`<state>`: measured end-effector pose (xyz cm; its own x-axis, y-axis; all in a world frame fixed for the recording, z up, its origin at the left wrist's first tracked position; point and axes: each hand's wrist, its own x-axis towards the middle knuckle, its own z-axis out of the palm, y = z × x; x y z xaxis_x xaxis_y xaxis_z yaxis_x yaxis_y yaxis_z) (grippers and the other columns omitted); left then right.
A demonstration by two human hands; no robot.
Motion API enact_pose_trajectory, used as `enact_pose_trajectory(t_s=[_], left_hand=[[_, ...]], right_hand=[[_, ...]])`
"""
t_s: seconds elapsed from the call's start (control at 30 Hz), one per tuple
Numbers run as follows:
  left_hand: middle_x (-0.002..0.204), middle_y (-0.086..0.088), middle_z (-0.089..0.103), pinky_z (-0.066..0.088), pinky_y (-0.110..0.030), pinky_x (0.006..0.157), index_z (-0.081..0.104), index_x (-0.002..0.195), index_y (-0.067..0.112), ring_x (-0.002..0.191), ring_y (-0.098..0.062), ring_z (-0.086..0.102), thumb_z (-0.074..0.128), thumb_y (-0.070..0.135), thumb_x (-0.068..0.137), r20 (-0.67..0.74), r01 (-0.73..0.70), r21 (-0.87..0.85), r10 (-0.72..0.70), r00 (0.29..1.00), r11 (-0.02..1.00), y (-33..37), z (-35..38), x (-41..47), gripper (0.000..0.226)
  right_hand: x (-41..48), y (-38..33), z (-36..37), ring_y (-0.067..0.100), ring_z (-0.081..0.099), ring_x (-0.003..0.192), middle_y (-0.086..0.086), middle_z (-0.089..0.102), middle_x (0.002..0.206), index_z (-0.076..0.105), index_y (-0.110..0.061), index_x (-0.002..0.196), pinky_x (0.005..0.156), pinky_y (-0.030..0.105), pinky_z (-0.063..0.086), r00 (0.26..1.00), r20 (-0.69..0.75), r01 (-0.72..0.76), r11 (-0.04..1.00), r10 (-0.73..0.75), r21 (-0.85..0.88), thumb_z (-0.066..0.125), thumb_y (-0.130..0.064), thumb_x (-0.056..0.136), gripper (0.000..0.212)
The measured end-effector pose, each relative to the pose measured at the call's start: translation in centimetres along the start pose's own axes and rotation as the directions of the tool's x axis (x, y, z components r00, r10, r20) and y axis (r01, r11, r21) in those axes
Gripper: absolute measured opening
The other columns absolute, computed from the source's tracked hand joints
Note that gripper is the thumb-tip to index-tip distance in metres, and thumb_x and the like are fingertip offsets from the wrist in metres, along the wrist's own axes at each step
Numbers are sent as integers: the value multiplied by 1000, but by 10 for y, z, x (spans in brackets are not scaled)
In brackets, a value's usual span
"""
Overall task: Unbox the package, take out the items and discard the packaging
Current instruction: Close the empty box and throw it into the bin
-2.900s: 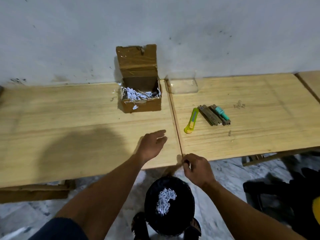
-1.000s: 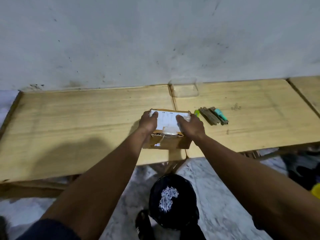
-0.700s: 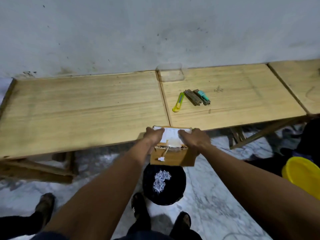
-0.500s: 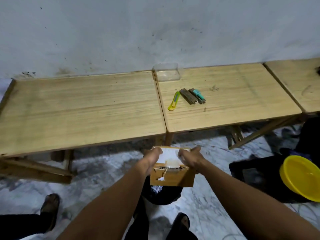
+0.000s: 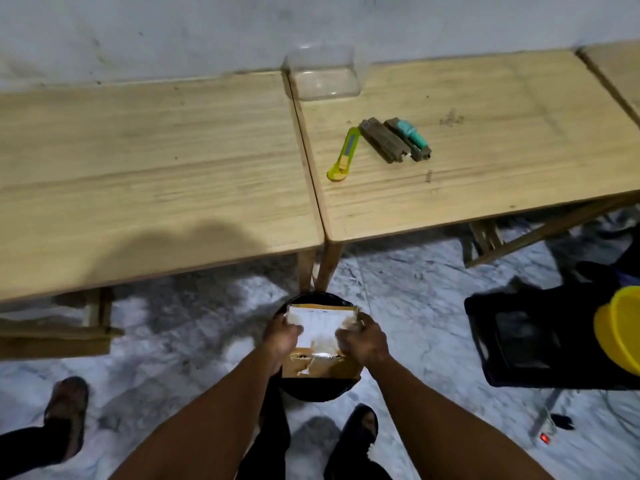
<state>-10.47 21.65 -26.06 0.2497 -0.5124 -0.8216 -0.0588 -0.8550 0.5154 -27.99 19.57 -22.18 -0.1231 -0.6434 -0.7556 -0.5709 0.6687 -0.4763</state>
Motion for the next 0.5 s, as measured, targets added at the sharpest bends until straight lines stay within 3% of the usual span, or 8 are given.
enact_pose_trajectory(t_s=[0.1,0.23,0.27,0.33,0.4,0.43,0.5], left_hand=[[132,-10,59,49,-40,97,50,139,13,116,-29,58,67,13,88,121,100,1,-100,988,995,-10,2,26,53],[144,-15,48,46,-36,92,34,149,11,124,-32,52,62,31,94,129,156,129,-173,976,979,-2,-12,35,64],[141,-14,51,47,-36,90,35,149,11,121,-31,54,62,37,93,125,163,162,-184,975,973,1,-19,32,67],[125,-12,63,52,-37,89,56,133,10,107,-27,63,63,41,89,146,149,212,-181,973,966,7,-32,27,54],[118,-10,67,51,-39,97,66,121,13,105,-25,64,62,44,86,212,111,313,-183,960,943,14,-41,21,48],[121,-10,66,49,-40,101,66,120,14,109,-26,63,62,47,84,257,80,366,-183,949,927,15,-43,22,49],[128,-13,63,44,-43,106,65,121,12,117,-29,60,65,50,81,332,5,425,-161,929,905,32,-46,17,56]], right_hand=[[33,8,7,30,63,112,9,67,122,50,-19,136,95,37,50,999,40,-17,996,21,-82,75,-32,80,62],[47,4,5,34,55,123,15,53,142,17,-15,155,85,30,44,994,92,-47,982,64,-181,66,-29,90,83],[43,0,2,34,55,123,14,53,142,19,-17,155,81,28,43,995,82,-40,988,53,-149,66,-27,90,81],[26,-15,-6,32,58,120,12,58,136,39,-20,147,82,27,44,999,18,34,997,-33,-64,64,-20,91,62],[10,-31,-15,29,65,108,10,69,119,64,-22,121,81,26,47,976,-123,178,984,-180,-31,64,-13,90,32],[1,-40,-23,26,69,98,6,73,106,67,-26,105,76,27,50,949,-183,258,966,-258,-24,64,-11,89,22],[-14,-62,-41,15,69,73,-3,73,83,65,-35,90,65,27,52,895,-246,372,927,-371,-44,64,-11,89,24]])
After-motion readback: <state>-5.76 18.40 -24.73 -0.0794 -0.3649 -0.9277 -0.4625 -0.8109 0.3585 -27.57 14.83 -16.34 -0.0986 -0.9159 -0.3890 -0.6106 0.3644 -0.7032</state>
